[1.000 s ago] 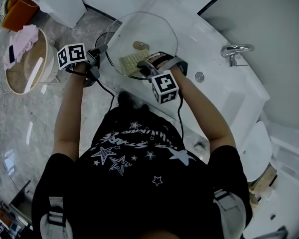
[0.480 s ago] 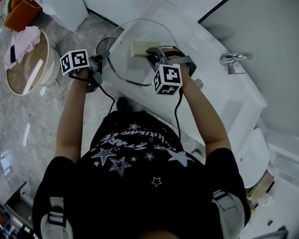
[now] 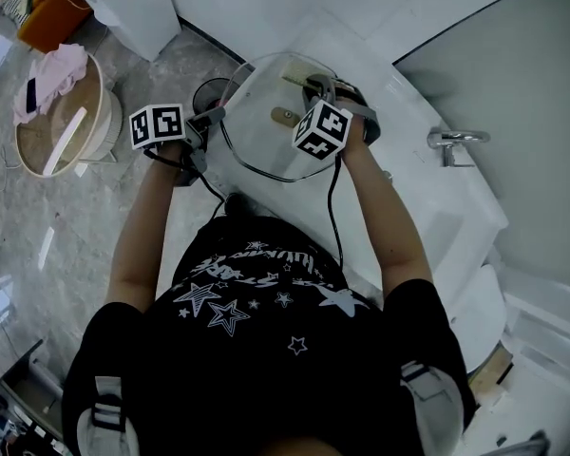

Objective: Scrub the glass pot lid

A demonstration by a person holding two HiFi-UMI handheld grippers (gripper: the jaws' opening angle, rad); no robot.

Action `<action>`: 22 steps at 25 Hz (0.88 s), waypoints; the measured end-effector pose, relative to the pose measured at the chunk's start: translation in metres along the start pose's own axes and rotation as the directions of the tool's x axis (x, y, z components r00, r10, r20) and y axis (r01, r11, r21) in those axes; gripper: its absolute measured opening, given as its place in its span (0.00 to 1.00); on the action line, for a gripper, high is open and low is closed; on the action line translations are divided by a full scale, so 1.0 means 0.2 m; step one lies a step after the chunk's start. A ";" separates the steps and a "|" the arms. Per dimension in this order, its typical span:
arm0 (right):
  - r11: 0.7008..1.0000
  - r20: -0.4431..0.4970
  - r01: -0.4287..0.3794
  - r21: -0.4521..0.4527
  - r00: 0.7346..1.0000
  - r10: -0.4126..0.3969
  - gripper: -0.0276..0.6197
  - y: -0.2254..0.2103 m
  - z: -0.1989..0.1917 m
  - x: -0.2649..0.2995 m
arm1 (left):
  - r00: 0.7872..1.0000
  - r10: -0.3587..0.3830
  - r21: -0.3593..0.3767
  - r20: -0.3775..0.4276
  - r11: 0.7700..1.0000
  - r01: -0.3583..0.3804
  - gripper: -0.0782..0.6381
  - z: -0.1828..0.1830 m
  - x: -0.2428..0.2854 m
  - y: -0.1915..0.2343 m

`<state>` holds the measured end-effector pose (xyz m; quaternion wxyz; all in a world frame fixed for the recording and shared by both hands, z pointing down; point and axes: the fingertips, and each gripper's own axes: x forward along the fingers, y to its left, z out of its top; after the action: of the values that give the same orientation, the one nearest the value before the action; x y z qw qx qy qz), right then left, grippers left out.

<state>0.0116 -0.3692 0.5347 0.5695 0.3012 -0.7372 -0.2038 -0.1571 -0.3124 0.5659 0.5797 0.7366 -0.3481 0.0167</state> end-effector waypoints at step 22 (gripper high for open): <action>0.950 0.040 -0.261 0.169 0.965 0.258 0.14 0.33 0.09 -0.11 | 1.000 0.025 0.000 -0.002 1.000 -0.025 0.20 0.01 -0.01 0.00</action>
<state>-0.0165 -0.3059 0.5563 0.5567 0.2481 -0.7902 -0.0649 -0.1590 -0.3134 0.5647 0.5798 0.7321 -0.3568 0.0246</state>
